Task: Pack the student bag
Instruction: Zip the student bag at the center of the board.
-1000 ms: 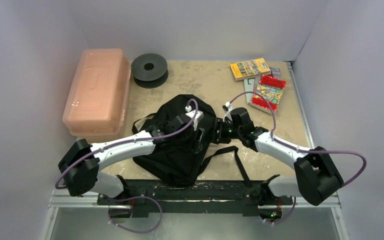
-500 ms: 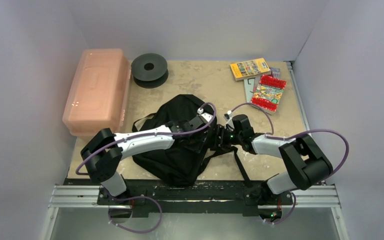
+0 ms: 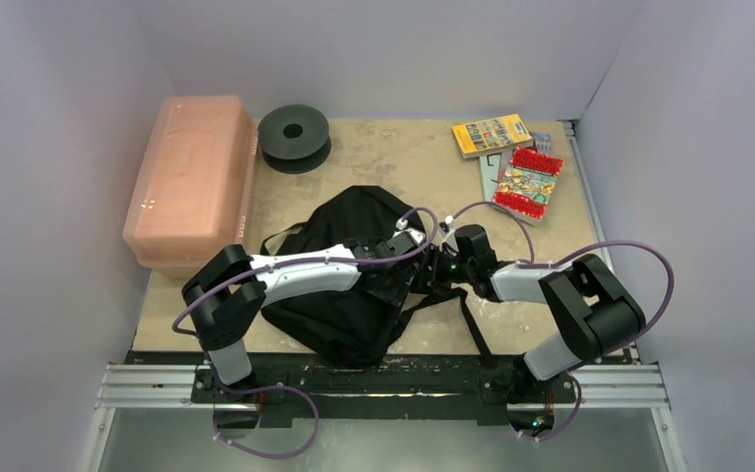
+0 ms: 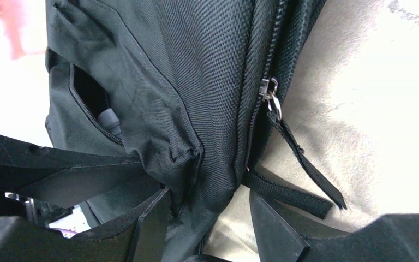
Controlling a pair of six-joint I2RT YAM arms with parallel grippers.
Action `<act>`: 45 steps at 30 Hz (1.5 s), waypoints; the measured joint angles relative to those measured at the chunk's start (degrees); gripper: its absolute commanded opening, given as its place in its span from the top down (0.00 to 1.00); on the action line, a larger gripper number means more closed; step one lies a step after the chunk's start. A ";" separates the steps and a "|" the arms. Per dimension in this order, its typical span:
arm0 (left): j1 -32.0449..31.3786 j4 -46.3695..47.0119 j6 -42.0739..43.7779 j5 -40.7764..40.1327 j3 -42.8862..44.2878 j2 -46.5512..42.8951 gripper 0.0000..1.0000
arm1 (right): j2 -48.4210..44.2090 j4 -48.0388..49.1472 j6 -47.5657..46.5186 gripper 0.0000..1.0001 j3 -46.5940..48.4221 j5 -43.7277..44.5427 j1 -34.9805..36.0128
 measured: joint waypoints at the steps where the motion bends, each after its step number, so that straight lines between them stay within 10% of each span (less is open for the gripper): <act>1: -0.04 -0.07 0.00 0.11 0.22 0.31 0.43 | 0.39 0.57 0.09 0.42 -0.02 -0.04 0.02; 18: -0.31 -1.95 0.02 -4.50 -0.31 -1.90 0.85 | 2.51 3.96 1.66 1.00 -0.13 0.68 1.14; 45: 3.76 -7.65 -6.16 -13.03 -1.62 -5.64 1.00 | 3.15 3.76 1.25 1.00 0.00 4.85 1.97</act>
